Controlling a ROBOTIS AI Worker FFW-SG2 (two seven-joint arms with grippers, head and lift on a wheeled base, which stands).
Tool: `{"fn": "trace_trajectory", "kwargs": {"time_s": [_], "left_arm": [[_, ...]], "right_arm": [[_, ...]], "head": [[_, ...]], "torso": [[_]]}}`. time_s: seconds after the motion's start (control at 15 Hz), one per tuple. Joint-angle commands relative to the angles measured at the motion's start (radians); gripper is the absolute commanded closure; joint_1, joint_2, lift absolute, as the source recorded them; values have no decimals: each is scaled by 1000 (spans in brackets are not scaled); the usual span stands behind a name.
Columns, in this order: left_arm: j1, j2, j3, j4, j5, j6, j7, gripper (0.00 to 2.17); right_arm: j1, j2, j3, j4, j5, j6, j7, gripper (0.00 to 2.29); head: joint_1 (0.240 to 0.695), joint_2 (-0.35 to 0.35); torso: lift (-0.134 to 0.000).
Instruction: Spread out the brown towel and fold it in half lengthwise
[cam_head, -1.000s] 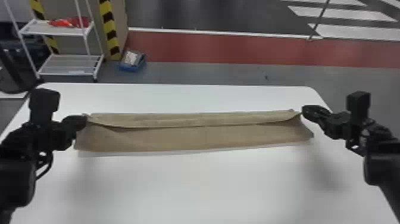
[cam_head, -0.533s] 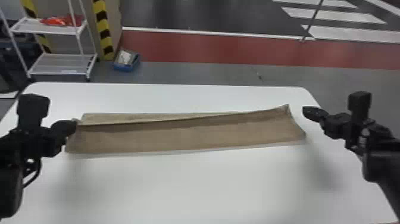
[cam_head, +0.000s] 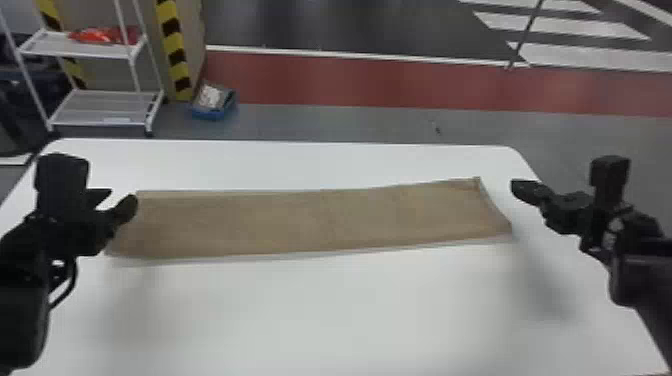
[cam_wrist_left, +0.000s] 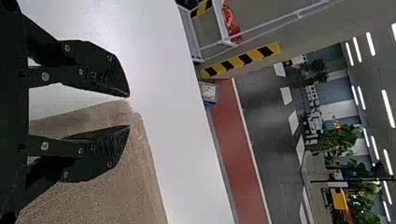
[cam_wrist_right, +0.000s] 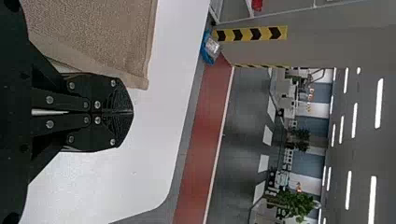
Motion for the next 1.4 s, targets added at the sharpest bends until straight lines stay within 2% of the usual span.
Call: {"fn": "trace_trajectory", "kwargs": {"time_s": [0.0, 0.2, 0.33, 0.4, 0.53, 0.67, 0.8, 1.33], "left_arm": [[2, -6, -5, 4, 0, -45, 6, 26], [5, -9, -7, -2, 1, -48, 14, 26], [28, -9, 8, -22, 31, -57, 14, 36], [41, -7, 24, -35, 58, -54, 14, 36], [81, 2, 91, -74, 167, -39, -3, 36], [117, 4, 156, -109, 256, 22, -55, 36], [130, 8, 186, -126, 311, 81, -80, 39], [99, 4, 154, -66, 333, 78, -100, 80]], "right_arm": [[10, -2, -1, 0, -5, -10, 0, 1291], [18, -3, -1, -5, -7, -13, 2, 1291], [28, -12, -4, -22, -35, -4, 16, 1291], [36, -17, -10, -31, -47, -1, 22, 1291], [54, -17, -36, -55, -47, 27, 40, 1268], [83, -15, -55, -78, -64, 39, 51, 643], [97, -12, -58, -77, -73, 39, 66, 610], [151, -5, -56, -78, -117, 45, 118, 613]], "head": [[695, -136], [695, -143], [695, -145], [695, -146], [695, -148], [695, -144], [695, -141], [695, -137]], "torso": [[-125], [-125], [-125], [-125], [-125], [-125], [-125], [-125]]}}
